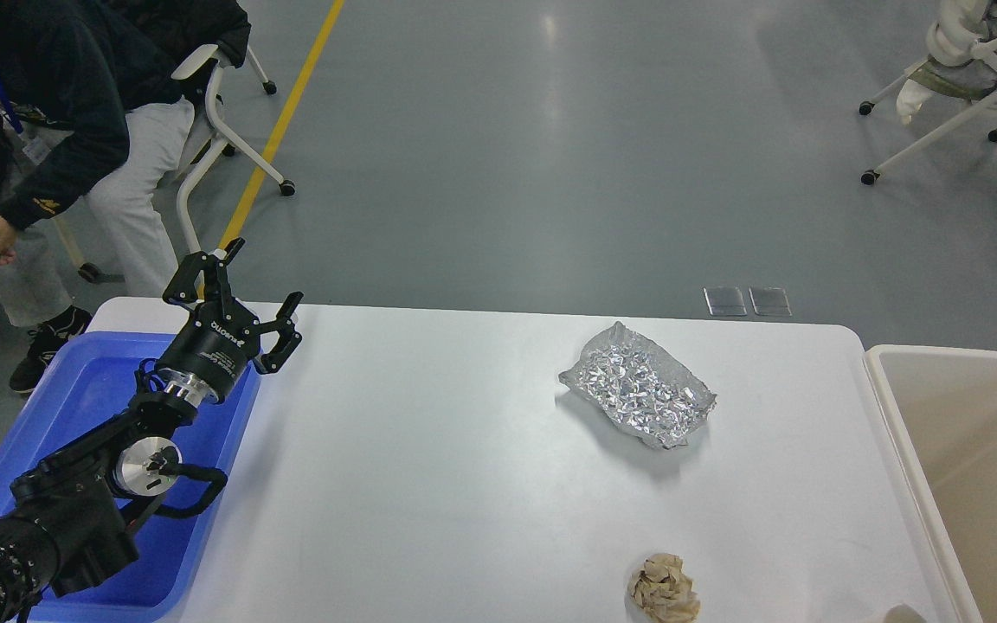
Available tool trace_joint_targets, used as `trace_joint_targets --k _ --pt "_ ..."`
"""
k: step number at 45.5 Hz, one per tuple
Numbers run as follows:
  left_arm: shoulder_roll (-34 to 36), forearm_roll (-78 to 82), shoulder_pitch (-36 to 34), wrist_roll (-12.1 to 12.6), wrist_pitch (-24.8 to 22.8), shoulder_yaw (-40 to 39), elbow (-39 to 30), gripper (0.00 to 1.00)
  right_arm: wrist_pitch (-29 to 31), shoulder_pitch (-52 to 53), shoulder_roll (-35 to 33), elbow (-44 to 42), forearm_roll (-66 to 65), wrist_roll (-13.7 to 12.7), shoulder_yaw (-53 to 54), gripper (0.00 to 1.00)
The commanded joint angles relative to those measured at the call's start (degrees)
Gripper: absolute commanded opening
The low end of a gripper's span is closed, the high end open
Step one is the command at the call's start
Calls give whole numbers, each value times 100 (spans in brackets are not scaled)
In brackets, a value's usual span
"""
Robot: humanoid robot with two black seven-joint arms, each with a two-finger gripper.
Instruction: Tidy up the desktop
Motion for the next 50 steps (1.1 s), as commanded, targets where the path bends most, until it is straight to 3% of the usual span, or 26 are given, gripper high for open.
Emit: trace_joint_targets --k 1,14,31,42,50 --pt "0 0 0 0 0 0 0 100 5 34 -387 215 55 130 120 0" --pt "0 0 0 0 0 0 0 100 496 763 -1248 723 415 332 173 0" --pt "0 0 0 0 0 0 0 100 2289 2749 -2584 682 1408 244 234 0" --pt "0 0 0 0 0 0 0 100 3230 2952 -3004 41 1768 218 1042 0" --pt "0 0 0 0 0 0 0 100 3283 2970 -2945 -680 2015 42 1271 0"
